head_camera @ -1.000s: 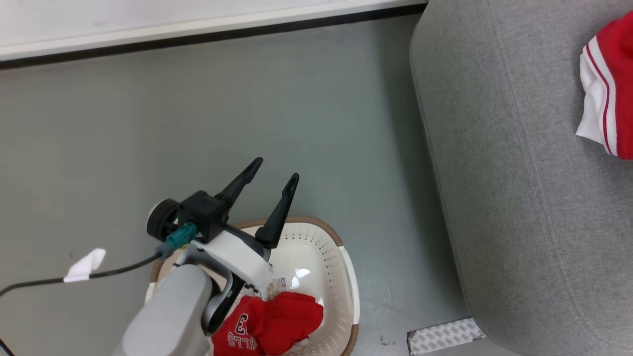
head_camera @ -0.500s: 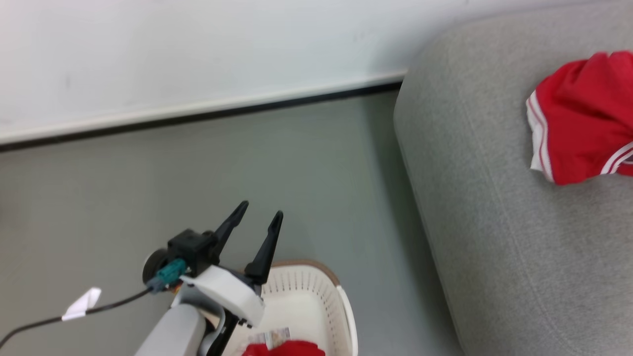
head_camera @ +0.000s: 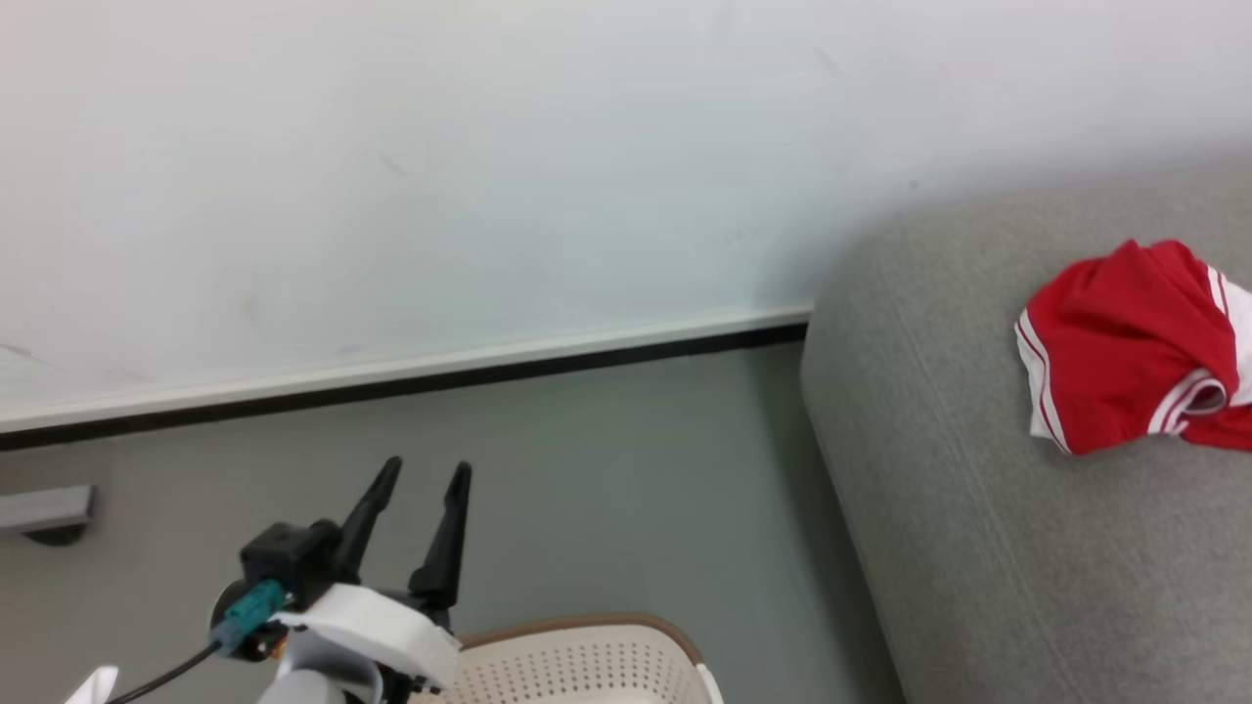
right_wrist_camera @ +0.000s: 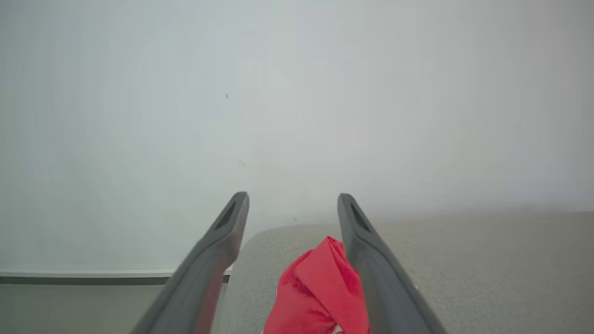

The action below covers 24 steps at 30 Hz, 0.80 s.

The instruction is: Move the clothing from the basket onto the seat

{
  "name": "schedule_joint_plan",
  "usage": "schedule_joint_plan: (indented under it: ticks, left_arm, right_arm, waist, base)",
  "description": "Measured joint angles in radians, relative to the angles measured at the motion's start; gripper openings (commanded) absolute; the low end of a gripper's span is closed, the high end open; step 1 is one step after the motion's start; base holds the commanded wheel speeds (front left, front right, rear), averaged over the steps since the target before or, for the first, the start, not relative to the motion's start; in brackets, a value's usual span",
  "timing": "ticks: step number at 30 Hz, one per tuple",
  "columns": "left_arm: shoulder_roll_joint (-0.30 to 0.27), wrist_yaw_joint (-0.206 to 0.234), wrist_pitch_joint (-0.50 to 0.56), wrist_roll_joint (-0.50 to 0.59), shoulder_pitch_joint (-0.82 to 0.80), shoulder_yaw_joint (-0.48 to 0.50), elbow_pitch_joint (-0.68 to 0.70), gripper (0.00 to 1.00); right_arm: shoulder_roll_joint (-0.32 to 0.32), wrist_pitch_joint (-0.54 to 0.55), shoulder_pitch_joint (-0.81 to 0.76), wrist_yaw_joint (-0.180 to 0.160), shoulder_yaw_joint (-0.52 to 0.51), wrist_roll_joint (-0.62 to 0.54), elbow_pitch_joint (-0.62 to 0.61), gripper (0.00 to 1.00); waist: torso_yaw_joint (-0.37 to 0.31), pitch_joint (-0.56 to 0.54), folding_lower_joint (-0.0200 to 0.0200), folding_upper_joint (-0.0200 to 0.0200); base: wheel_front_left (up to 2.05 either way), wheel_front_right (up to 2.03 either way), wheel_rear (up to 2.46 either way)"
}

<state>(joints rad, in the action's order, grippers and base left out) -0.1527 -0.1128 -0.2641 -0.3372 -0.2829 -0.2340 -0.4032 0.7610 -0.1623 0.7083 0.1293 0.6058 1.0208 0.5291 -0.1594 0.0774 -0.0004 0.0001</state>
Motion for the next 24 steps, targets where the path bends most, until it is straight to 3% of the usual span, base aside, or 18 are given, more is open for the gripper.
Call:
schedule_joint_plan:
  ticks: [4,9,14,24]
  left_arm:
    - [0.007,0.019,0.000,0.015,0.037,0.054,0.014,1.00]
    - [0.017,0.030,0.000,0.032,0.081,0.108,0.024,1.00]
    - [0.018,0.037,0.000,0.084,0.106,0.159,0.056,1.00]
    - [0.063,0.034,0.000,0.145,0.161,0.247,0.116,1.00]
  right_arm:
    - [-0.059,-0.077,-0.092,0.000,-0.046,-0.017,-0.015,1.00]
    - [-0.164,-0.098,-0.226,0.000,-0.162,-0.058,-0.087,1.00]
    - [-0.287,-0.100,-0.357,0.000,-0.317,-0.221,-0.184,1.00]
    - [-0.480,-0.100,-0.575,0.000,-0.455,-0.483,-0.311,1.00]
  waist:
    - [0.034,-0.037,0.0001,0.0001]
    - [0.076,-0.070,0.0001,0.0000]
    - [0.110,-0.086,0.0002,0.0000]
    - [0.146,-0.099,0.0003,-0.0001]
  base:
    - [0.00,0.00,0.00]
    - [0.00,0.00,0.00]
    - [0.00,0.00,0.00]
    - [0.00,0.00,0.00]
